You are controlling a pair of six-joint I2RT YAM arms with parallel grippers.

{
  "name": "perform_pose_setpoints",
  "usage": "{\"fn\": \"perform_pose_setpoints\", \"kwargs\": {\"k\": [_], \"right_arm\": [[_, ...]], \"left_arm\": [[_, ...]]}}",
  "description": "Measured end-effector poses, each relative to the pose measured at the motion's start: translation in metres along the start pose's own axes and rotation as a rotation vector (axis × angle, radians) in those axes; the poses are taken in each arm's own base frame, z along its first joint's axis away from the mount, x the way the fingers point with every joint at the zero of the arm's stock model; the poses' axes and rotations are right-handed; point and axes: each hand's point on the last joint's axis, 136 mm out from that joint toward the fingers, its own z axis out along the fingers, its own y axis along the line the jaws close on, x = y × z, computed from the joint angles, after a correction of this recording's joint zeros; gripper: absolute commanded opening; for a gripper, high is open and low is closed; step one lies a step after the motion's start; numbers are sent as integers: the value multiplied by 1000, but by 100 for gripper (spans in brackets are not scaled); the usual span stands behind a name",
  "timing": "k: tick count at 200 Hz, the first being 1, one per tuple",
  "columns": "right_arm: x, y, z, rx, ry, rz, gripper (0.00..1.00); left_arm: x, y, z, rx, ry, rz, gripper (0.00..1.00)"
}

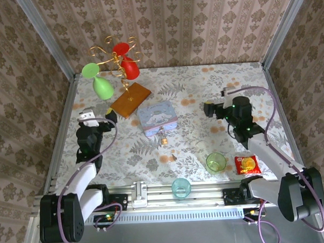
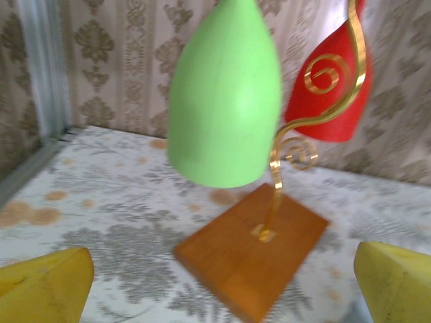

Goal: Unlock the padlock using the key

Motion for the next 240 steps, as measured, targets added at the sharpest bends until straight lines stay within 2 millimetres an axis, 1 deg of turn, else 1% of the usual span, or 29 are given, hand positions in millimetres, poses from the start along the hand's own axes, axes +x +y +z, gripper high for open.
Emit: {"fn": "perform_pose_setpoints", "kwargs": {"k": [18,35,45,54,65,76,90,110,122,134,155,170,178,189,196,219,240], "right_arm": [[9,43,1,-100,68,-44,100],[24,83,1,-187,142,-92,100],[33,101,-1,-219,185,-117,98],[43,117,-3,-241,224,-145,96],[55,134,-5,-262,273,-171,93],[68,148,-8,-277,323,-195,89],[89,163,-9,-291,392,-214,77],[121,175,-11,-297,488,-237,70],[136,181,-13,-299,530,-245,66],[148,186,-13,-301,563,-244,63],[167,192,-14,-295,615,-238,59],[180,193,-15,-275,650,-241,52],[186,192,-14,-258,667,-243,51],[194,190,-15,-242,684,-241,49],[198,189,-15,-234,692,-236,47],[208,186,-17,-209,715,-226,44],[217,188,-17,-201,736,-226,41]], "left_arm": [[-3,-16,-6,81,19,-50,100],[-7,-35,-9,165,70,-97,100],[-12,-48,-11,225,79,-134,100],[-11,-61,-14,278,95,-170,100],[-4,-76,-18,332,136,-217,100],[10,-94,-22,385,198,-252,100],[30,-119,-29,455,284,-272,97],[61,-154,-46,550,403,-273,98],[78,-168,-58,591,459,-273,99],[92,-174,-67,611,504,-276,100],[112,-176,-78,609,562,-289,100],[123,-177,-85,606,598,-295,100],[126,-177,-88,603,611,-296,100],[126,-178,-91,606,613,-299,100],[124,-177,-91,603,605,-301,100],[115,-176,-92,599,573,-303,100],[114,-174,-92,588,568,-302,100]]}}
